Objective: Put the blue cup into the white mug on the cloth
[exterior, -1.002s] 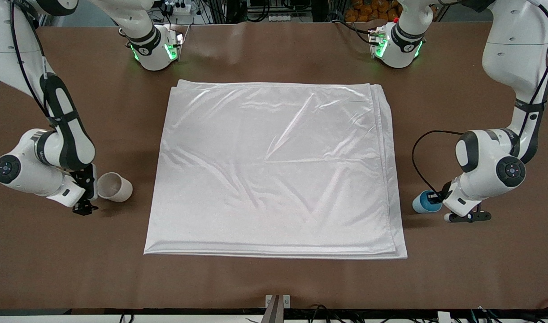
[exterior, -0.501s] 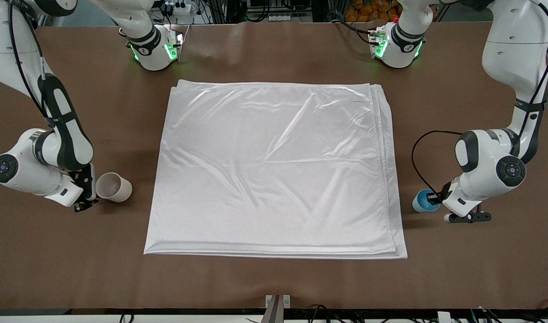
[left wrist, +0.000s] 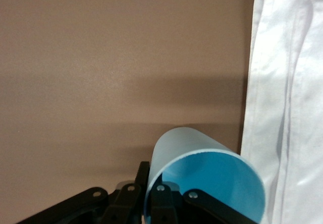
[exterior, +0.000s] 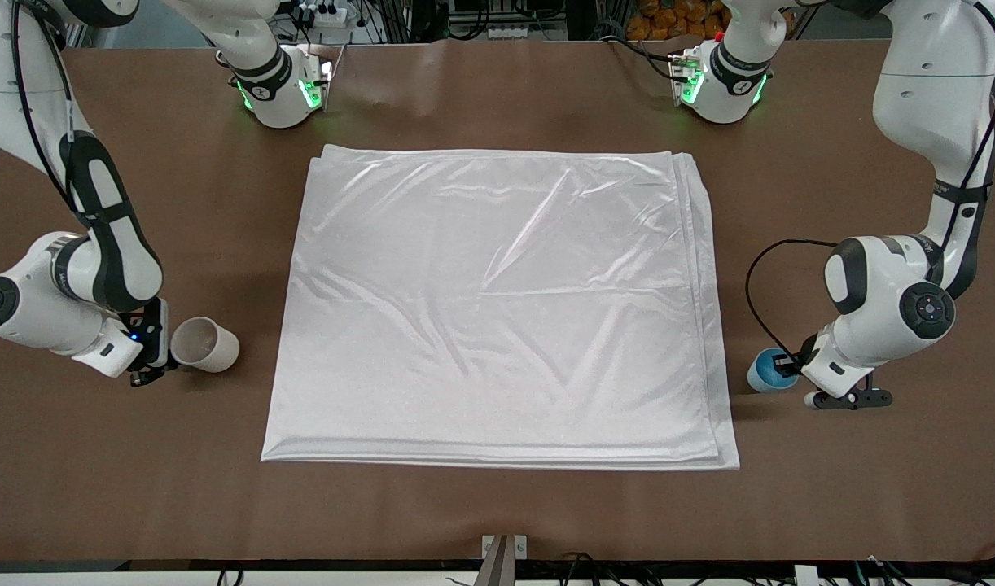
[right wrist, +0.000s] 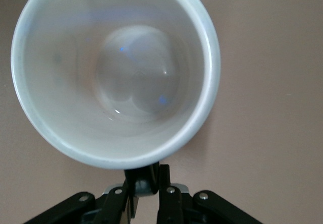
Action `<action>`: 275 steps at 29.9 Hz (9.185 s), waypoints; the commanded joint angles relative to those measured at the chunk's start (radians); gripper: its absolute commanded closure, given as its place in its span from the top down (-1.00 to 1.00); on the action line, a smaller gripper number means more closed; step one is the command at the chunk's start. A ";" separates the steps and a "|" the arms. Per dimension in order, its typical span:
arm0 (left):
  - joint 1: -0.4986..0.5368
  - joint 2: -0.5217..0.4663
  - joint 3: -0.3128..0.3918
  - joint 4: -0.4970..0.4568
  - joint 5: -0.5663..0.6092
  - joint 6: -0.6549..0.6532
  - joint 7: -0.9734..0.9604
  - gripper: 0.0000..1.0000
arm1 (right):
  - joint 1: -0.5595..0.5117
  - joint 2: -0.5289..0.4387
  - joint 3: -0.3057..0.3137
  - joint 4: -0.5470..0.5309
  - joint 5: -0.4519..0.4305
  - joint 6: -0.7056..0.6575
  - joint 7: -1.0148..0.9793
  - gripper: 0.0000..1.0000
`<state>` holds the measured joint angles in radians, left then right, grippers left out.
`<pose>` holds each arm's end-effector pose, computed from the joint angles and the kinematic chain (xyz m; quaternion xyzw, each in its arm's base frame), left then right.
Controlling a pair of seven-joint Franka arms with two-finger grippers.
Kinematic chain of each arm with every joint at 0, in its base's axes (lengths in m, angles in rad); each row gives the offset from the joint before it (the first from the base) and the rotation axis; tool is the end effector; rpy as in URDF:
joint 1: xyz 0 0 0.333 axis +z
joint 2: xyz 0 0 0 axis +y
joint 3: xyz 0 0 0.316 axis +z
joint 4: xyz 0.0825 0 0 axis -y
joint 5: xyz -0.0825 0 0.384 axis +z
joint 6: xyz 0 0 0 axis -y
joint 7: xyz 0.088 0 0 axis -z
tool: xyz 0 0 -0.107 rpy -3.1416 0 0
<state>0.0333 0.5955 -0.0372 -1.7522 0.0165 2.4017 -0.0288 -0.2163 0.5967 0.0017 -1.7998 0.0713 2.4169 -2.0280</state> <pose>0.6709 -0.0002 0.2361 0.9996 0.0100 0.0272 0.0051 0.6420 -0.1396 0.2166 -0.6369 -0.7705 -0.0264 0.0014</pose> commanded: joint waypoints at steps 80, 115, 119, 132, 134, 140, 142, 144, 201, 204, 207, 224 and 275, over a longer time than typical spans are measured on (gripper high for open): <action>-0.132 -0.201 -0.199 0.289 0.022 -0.520 -0.281 -1.00 | 0.807 -0.064 0.038 -0.012 -0.065 -0.084 1.292 -1.00; -0.196 -0.241 -0.286 0.290 0.037 -0.547 -0.468 -1.00 | 0.818 -0.058 0.037 -0.012 -0.114 -0.071 1.397 0.59; -0.211 -0.241 -0.288 0.290 0.059 -0.550 -0.500 -1.00 | 0.815 -0.103 0.034 -0.012 -0.113 -0.111 1.407 1.00; -0.372 -0.194 -0.283 0.290 0.062 -0.486 -0.827 -1.00 | 0.767 -0.319 0.006 -0.009 -0.110 -0.321 1.427 1.00; -0.392 -0.178 -0.285 0.289 0.065 -0.452 -0.862 -1.00 | 0.749 -0.353 0.006 -0.012 -0.110 -0.346 1.427 1.00; -0.437 -0.135 -0.283 0.289 0.065 -0.366 -0.916 -1.00 | 0.715 -0.436 0.006 -0.012 -0.110 -0.406 1.425 1.00; -0.466 -0.114 -0.282 0.289 0.065 -0.331 -0.970 -1.00 | 0.703 -0.462 0.006 -0.013 -0.110 -0.430 1.427 1.00; -0.498 -0.097 -0.276 0.289 0.075 -0.293 -1.029 -1.00 | 0.684 -0.485 0.006 -0.015 -0.110 -0.446 1.427 1.00; -0.648 0.029 -0.202 0.292 0.253 -0.151 -1.163 1.00 | 0.285 -0.558 0.008 0.215 -0.102 -0.729 1.471 1.00; -0.648 -0.014 -0.181 0.292 0.252 -0.174 -1.139 1.00 | 0.290 -0.546 0.008 0.229 -0.114 -0.728 1.473 1.00; -0.635 -0.052 -0.159 0.292 0.253 -0.228 -1.111 1.00 | 0.285 -0.542 0.008 0.243 -0.113 -0.731 1.470 1.00; -0.452 -0.322 -0.168 0.290 0.177 -0.593 -0.797 1.00 | 0.284 -0.541 0.008 0.237 -0.110 -0.733 1.534 1.00; -0.050 -0.464 -0.029 0.212 -0.018 -0.727 -0.100 1.00 | 0.212 -0.655 0.008 0.140 -0.094 -0.845 2.100 1.00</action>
<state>-0.0548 0.1616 -0.0600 -1.4938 0.0289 1.6569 -0.1684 0.0105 -0.0289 -0.0037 -1.6340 -0.0286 1.5623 0.0510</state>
